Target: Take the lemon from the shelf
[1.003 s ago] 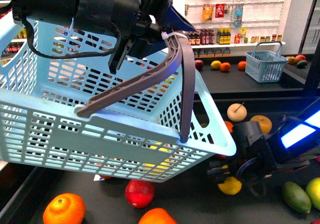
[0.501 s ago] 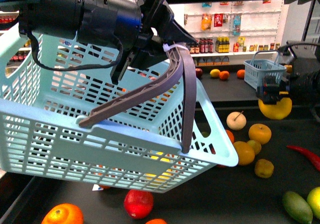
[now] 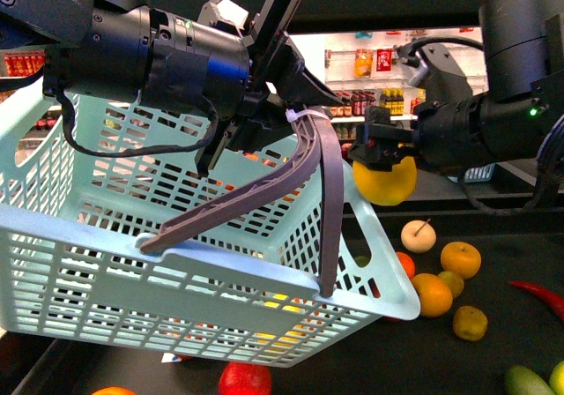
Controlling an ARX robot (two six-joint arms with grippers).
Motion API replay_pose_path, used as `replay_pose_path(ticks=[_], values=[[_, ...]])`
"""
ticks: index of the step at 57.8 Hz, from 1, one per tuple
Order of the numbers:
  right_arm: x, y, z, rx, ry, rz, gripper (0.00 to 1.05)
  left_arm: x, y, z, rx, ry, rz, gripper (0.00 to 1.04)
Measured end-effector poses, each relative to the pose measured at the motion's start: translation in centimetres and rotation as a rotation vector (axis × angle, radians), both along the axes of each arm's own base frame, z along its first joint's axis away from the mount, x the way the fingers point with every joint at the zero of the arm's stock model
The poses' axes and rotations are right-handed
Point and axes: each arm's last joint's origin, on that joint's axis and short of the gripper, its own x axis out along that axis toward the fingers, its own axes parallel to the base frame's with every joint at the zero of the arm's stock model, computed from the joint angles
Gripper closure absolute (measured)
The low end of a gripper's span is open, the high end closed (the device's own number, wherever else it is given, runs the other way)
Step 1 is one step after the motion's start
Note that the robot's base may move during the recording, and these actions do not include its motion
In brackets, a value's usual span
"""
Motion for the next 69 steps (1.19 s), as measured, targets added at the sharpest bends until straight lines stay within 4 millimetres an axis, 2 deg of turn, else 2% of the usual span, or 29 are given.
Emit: replay_pose_path(ticks=[20, 29, 36, 40, 47, 51, 54, 57, 62, 69], values=[[-0.3, 3.3, -2.6, 0.026, 0.062, 0.065, 0.41, 0.0, 0.0, 0.0, 0.0, 0.0, 0.0, 0.94], [-0.4, 3.6, -2.6, 0.035, 0.061, 0.076, 0.17, 0.0, 0.0, 0.0, 0.0, 0.0, 0.0, 0.94], [-0.3, 3.2, -2.5, 0.032, 0.043, 0.06, 0.01, 0.0, 0.0, 0.0, 0.0, 0.001, 0.001, 0.94], [-0.4, 2.6, -2.2, 0.023, 0.031, 0.036, 0.02, 0.0, 0.0, 0.0, -0.001, 0.004, 0.0, 0.94], [-1.5, 0.1, -0.3, -0.029, -0.062, -0.052, 0.02, 0.0, 0.0, -0.1, -0.002, 0.009, 0.002, 0.94], [-2.7, -1.5, 1.7, -0.071, -0.149, -0.12, 0.02, 0.0, 0.0, -0.1, 0.0, 0.007, 0.005, 0.94], [-4.9, -3.3, 4.0, -0.118, -0.254, -0.181, 0.02, 0.0, 0.0, -0.1, 0.002, 0.005, 0.008, 0.94], [-6.9, -4.3, 5.2, -0.143, -0.315, -0.214, 0.02, 0.0, 0.0, -0.1, 0.001, 0.006, 0.006, 0.94], [-10.4, -5.3, 6.1, -0.158, -0.35, -0.233, 0.02, 0.0, 0.0, -0.1, 0.0, 0.007, 0.002, 0.94], [-15.0, -6.3, 5.9, -0.168, -0.348, -0.27, 0.02, 0.0, -0.1, -0.1, -0.002, 0.007, -0.003, 0.94]])
